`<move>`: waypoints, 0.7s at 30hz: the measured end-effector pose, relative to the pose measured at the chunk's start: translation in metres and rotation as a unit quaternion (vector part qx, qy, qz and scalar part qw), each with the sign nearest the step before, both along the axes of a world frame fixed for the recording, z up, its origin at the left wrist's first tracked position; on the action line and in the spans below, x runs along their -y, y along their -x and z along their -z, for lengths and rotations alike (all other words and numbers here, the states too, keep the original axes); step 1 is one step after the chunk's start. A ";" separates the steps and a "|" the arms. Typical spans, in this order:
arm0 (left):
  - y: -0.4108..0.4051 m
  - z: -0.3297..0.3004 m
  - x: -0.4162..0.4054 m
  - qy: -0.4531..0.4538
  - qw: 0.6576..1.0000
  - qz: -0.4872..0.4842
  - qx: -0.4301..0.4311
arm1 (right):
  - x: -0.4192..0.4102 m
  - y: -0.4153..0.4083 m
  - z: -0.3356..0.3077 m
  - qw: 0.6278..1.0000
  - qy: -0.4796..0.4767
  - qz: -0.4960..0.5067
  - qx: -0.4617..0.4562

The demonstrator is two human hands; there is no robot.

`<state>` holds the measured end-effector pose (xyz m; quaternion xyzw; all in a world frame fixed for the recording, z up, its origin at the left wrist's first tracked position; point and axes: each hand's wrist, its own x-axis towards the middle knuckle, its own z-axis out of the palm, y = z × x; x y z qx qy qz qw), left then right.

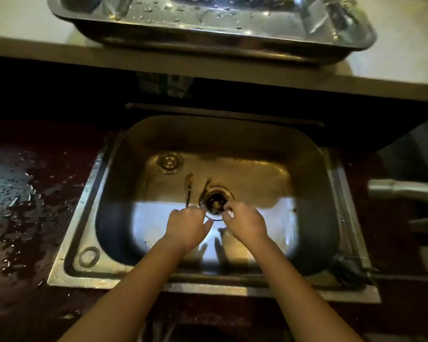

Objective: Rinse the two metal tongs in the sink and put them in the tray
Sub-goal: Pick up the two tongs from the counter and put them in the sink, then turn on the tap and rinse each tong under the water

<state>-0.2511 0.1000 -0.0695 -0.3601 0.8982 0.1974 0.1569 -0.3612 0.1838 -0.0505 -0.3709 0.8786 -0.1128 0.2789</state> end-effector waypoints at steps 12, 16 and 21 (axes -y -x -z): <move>0.037 -0.004 -0.130 0.034 0.978 0.035 -0.201 | -0.161 -0.013 -0.062 0.950 0.049 0.170 -0.257; 0.039 0.005 -0.135 0.044 0.983 0.045 -0.175 | -0.169 -0.009 -0.055 0.951 -0.011 0.154 -0.269; 0.039 0.008 -0.135 0.039 0.985 0.043 -0.163 | -0.171 -0.007 -0.049 0.949 -0.016 0.142 -0.281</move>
